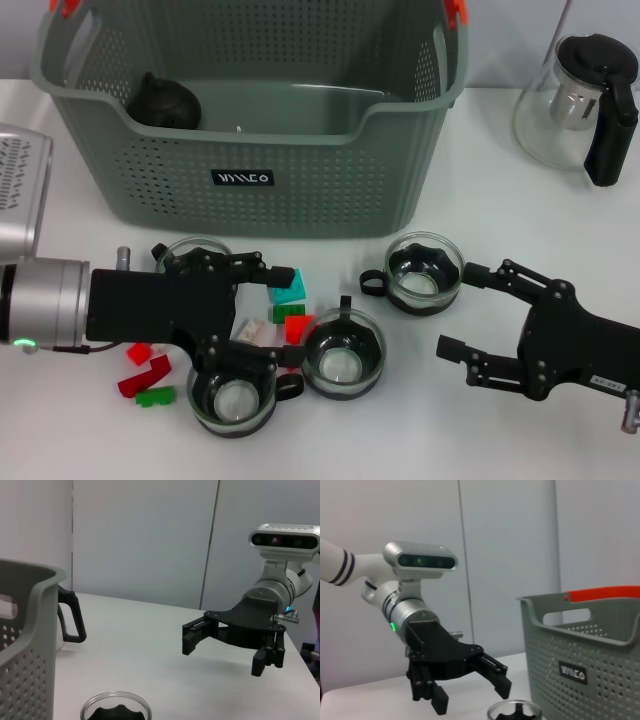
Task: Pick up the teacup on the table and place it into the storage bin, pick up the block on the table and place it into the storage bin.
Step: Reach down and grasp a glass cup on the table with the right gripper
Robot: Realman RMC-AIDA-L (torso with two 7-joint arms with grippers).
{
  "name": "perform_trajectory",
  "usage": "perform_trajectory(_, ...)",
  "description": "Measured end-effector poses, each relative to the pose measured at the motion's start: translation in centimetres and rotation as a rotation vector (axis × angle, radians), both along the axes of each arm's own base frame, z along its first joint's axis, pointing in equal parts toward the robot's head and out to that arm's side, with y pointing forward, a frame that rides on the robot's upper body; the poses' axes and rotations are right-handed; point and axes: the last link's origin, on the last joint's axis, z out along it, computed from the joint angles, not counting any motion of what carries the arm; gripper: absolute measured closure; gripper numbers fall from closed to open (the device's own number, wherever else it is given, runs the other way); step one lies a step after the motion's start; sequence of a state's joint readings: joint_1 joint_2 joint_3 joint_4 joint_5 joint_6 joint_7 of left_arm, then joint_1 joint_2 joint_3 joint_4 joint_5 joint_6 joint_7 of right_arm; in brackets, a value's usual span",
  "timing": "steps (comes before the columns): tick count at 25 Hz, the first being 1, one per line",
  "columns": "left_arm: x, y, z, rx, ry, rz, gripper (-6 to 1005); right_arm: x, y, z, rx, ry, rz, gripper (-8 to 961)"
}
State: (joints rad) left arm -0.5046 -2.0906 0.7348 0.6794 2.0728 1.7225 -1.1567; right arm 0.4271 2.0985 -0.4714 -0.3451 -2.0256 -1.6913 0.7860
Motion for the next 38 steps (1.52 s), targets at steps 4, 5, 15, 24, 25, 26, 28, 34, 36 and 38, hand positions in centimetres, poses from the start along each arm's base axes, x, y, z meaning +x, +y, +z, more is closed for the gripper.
perform_trajectory(4,-0.2,-0.2,-0.1,-0.009,0.011,0.004,95,-0.4,0.2,-0.3,-0.038,-0.013,0.022,37)
perform_trajectory(5,-0.3,-0.3,-0.2,-0.013,0.016,0.004,95,-0.4,0.2,-0.3,-0.038,-0.013,0.022,37)
perform_trajectory(15,-0.9,-0.7,-0.2,-0.026,0.042,0.011,94,-1.2,1.2,-0.6,-0.08,-0.047,0.05,36)
perform_trajectory(24,-0.9,-0.5,-0.1,-0.019,0.044,0.006,94,-0.7,1.1,-0.4,-0.065,-0.052,0.031,37)
perform_trajectory(25,-0.8,-0.5,-0.1,-0.019,0.044,0.005,94,-0.7,1.1,-0.4,-0.065,-0.053,0.03,37)
perform_trajectory(26,-0.8,-0.4,-0.1,-0.019,0.045,0.004,94,-0.6,1.1,-0.4,-0.065,-0.053,0.03,37)
perform_trajectory(28,-0.7,-0.4,0.0,-0.017,0.044,0.001,94,-0.7,1.1,-0.4,-0.065,-0.053,0.029,37)
perform_trajectory(34,-0.7,-0.1,0.3,-0.003,0.038,0.005,95,-0.8,1.0,0.0,-0.102,-0.022,0.001,38)
perform_trajectory(36,-0.8,0.0,0.6,0.006,0.036,0.011,95,-1.1,1.4,1.0,-0.138,-0.003,-0.024,39)
perform_trajectory(38,-1.0,0.0,1.8,0.02,0.027,0.029,95,-1.5,1.8,2.1,-0.171,0.008,-0.04,39)
